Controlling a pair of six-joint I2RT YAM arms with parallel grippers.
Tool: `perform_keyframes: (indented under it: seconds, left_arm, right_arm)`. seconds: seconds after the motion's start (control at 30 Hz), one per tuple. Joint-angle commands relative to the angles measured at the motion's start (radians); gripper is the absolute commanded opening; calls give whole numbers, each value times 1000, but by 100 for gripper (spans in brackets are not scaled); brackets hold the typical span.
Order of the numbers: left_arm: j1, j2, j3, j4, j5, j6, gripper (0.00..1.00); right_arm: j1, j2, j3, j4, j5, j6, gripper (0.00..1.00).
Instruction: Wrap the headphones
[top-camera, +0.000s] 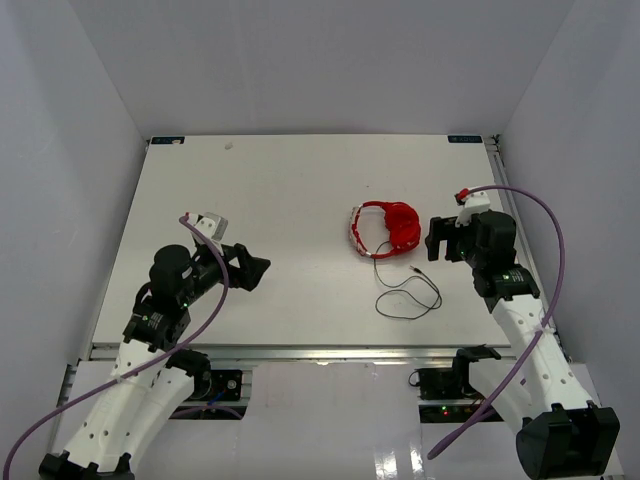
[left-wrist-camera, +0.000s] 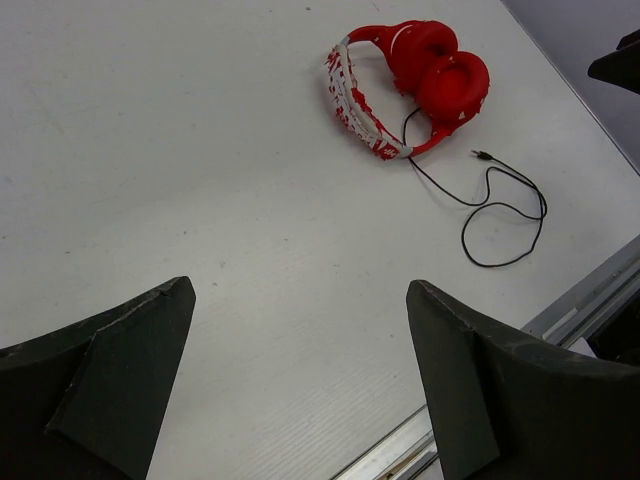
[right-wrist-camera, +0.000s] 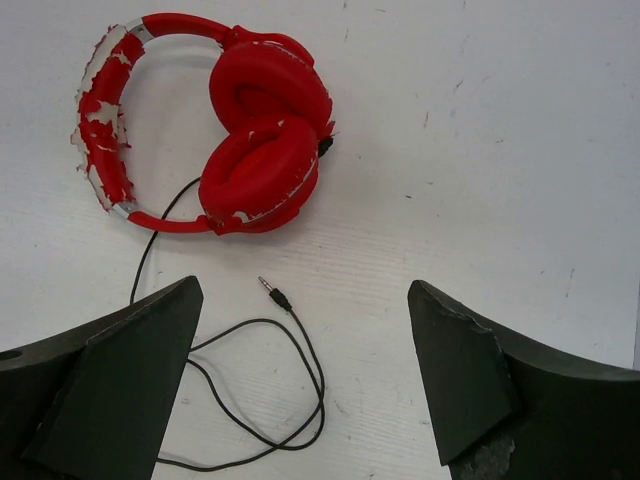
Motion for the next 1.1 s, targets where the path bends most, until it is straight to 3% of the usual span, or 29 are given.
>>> perform_keyframes:
  seconds: [0.0, 0.2, 0.37, 0.47, 0.5, 0.63, 0.67, 0.7, 0.87, 1.07]
  left_arm:
    - [5, 5, 3, 16, 31, 9, 98]
    - [5, 34, 2, 25, 65, 6, 98]
    - [5, 129, -2, 85, 120, -54, 98]
    - [1, 249, 24, 144, 165, -143, 98]
    - [-22, 367, 54, 146, 140, -199, 98]
    - [-213, 687, 349, 106, -121, -244, 98]
    - [-246, 761, 360, 85, -158, -251, 96]
    - [-272, 862, 492, 53, -187, -272, 90]
    - [-353, 1227, 829, -73, -310, -346, 79]
    - [-424, 1510, 1160, -243, -471, -376, 77]
  right_arm:
    - [-4, -15, -23, 68, -103, -33, 90]
    - [-7, 7, -29, -31, -459, -378, 90]
    - [-36, 21, -71, -30, -684, -468, 90]
    - [-94, 44, -84, -11, -783, -478, 91]
    - [-136, 56, -80, -11, -794, -476, 91]
    - [-250, 115, -72, -18, -872, -468, 97]
    - [-262, 118, -68, -20, -874, -468, 98]
    - [-272, 115, -69, -19, -875, -461, 98]
    - [-293, 91, -74, -20, -871, -455, 98]
    - [-309, 87, -71, -19, -866, -447, 98]
